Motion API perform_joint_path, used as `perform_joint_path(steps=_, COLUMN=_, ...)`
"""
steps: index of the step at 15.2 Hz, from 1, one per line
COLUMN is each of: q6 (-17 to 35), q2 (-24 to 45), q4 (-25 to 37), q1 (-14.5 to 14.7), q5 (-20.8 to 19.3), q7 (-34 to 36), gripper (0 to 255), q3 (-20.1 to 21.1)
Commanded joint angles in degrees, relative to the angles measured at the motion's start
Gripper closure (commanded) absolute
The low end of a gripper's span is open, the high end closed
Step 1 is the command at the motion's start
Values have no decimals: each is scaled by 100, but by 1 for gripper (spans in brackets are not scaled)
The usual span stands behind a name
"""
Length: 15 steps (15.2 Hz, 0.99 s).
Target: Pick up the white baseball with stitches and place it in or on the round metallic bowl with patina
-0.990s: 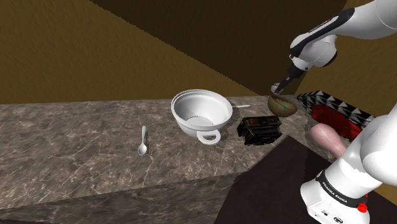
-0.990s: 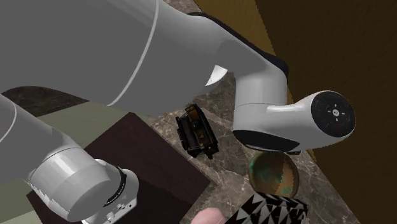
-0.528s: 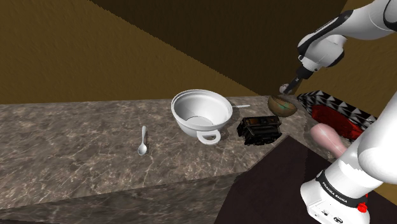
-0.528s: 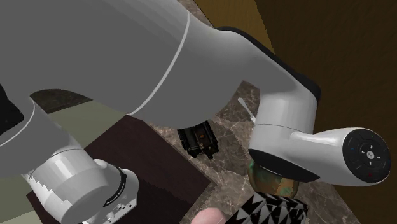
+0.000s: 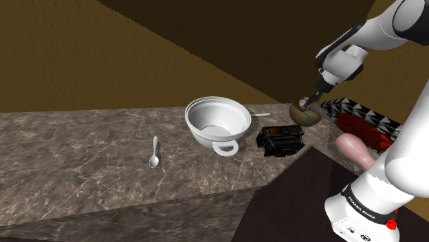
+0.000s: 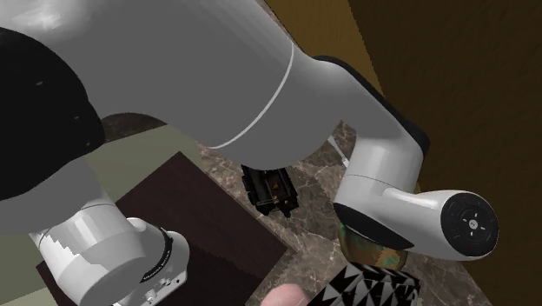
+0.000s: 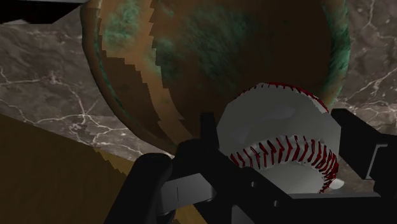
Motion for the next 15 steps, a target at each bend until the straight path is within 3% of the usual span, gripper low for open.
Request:
perform_joint_path(steps=1, q6=75, q2=146, q4=-6, q1=-76, q5=211, q7=-170, gripper=255, q3=90)
perform_joint_path(steps=3, q6=138, q2=285, q4=-2, q1=-149, q5=402, q7=-319, gripper=255, q3=183)
perform_joint_path(steps=11, q6=138, q2=285, q4=-2, q1=-150, q5=401, q7=-319, gripper=255, q3=185)
perform_joint_path(steps=12, q6=138, q2=285, q4=-2, q1=-150, q5=401, q7=-318, gripper=0, q3=185)
perform_joint_path(steps=15, q6=138, q2=285, q4=-2, q1=-150, q5=401, q7=-318, gripper=0, q3=185)
